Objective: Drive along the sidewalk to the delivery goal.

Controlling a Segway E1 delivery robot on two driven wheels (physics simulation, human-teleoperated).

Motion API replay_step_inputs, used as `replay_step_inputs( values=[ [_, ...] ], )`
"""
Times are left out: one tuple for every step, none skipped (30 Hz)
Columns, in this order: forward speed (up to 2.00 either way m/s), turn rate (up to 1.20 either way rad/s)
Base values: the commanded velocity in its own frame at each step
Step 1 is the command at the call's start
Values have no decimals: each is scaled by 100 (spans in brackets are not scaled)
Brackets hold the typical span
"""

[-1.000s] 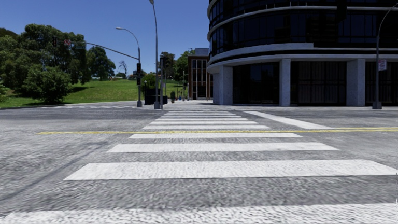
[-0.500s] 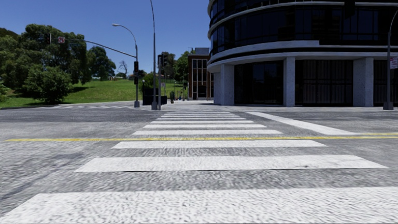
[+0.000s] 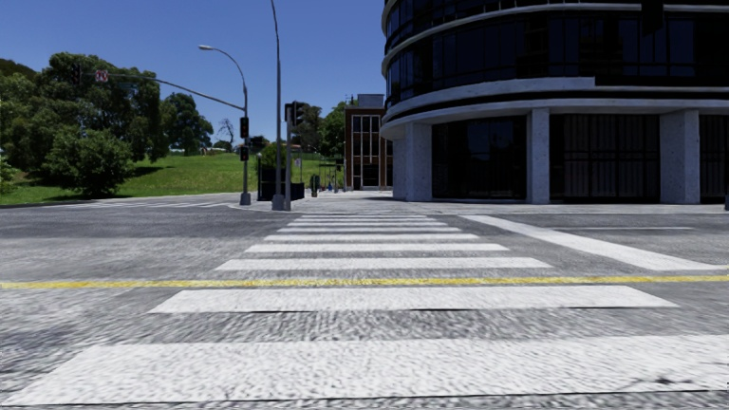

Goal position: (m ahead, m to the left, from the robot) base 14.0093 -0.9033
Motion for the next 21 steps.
replay_step_inputs(
  values=[
    [163,0],
    [163,0],
    [163,0],
    [163,0],
    [163,0],
    [163,0],
    [163,0],
    [163,0],
    [163,0],
    [163,0],
    [163,0],
    [163,0],
    [163,0],
    [163,0],
    [163,0],
    [163,0],
    [163,0],
    [163,0],
    [163,0],
    [163,0],
    [163,0]
  ],
)
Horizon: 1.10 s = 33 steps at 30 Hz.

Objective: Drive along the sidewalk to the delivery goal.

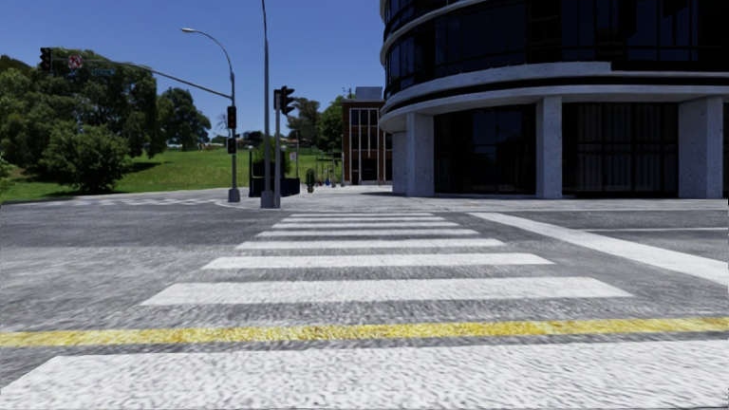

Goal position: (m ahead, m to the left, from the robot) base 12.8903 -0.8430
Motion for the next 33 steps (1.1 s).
replay_step_inputs(
  values=[
    [163,0],
    [163,0],
    [163,0],
    [163,0],
    [163,0],
    [163,0],
    [163,0],
    [163,0],
    [163,0],
    [163,0],
    [163,0],
    [163,0],
    [163,0],
    [163,0],
    [163,0],
    [163,0],
    [163,0],
    [163,0],
    [163,0],
    [163,0],
    [163,0],
    [163,0],
    [163,0],
    [163,0],
    [163,0],
    [163,0],
    [163,0],
    [163,0],
    [163,0],
    [163,0],
    [163,0],
    [163,0],
    [163,0]
  ],
)
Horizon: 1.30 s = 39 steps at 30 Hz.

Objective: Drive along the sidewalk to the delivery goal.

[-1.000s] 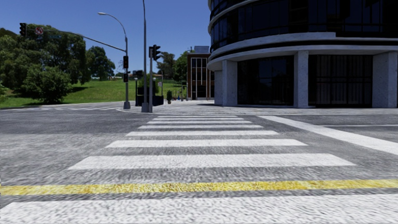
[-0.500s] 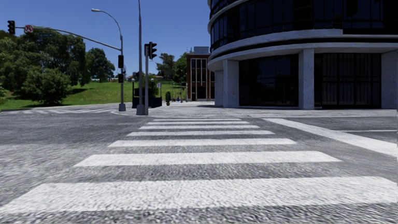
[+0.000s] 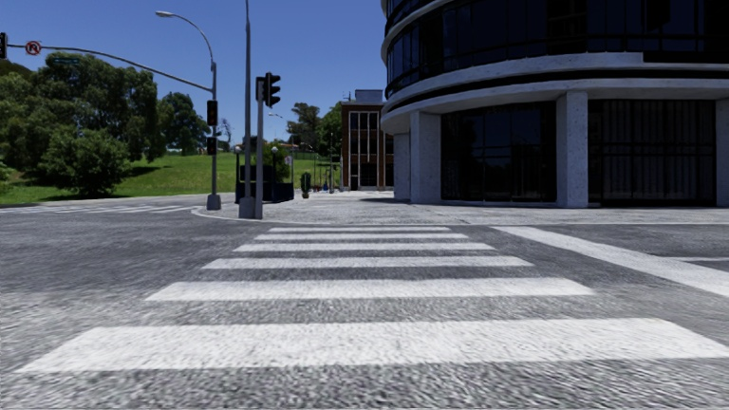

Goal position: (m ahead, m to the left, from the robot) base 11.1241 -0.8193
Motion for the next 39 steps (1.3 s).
replay_step_inputs(
  values=[
    [163,0],
    [163,0],
    [163,0],
    [163,0],
    [163,0],
    [163,0],
    [163,0],
    [163,0],
    [163,0],
    [163,0],
    [163,0],
    [163,0],
    [200,0],
    [200,0],
    [200,0],
    [200,0],
    [200,0],
    [200,0],
    [200,0],
    [200,0],
    [200,0],
    [200,0],
    [200,0],
    [200,0],
    [200,0],
    [200,0],
    [200,0],
    [200,0],
    [200,0],
    [200,0],
    [200,0],
    [200,0],
    [200,0],
    [200,0],
    [200,0],
    [200,0],
    [200,0],
    [200,0],
    [200,0]
  ],
)
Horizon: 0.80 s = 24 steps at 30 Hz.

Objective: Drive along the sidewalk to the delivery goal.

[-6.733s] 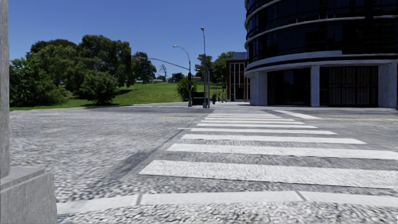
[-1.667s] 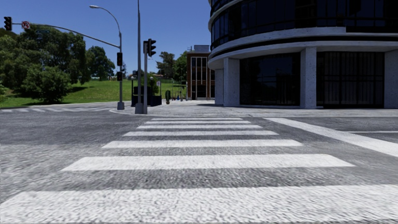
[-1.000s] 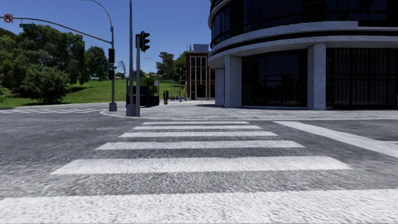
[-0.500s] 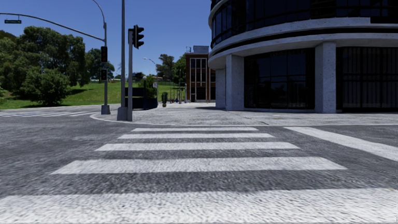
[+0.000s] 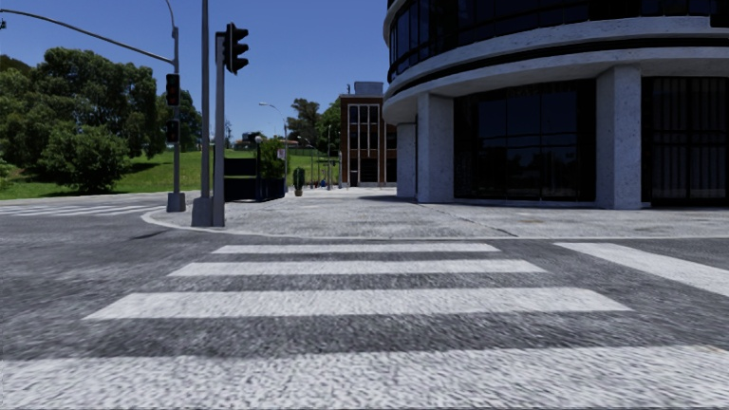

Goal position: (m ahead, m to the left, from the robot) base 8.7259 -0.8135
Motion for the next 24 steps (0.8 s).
replay_step_inputs(
  values=[
    [200,0],
    [200,0],
    [200,0],
    [200,0],
    [200,0],
    [200,0],
    [200,0],
    [200,0],
    [200,0],
    [200,0],
    [200,0],
    [200,0],
    [200,0],
    [200,0],
    [200,0],
    [200,0],
    [200,0],
    [200,0],
    [200,0],
    [200,0],
    [200,0],
    [200,0],
    [200,0],
    [200,0]
  ],
)
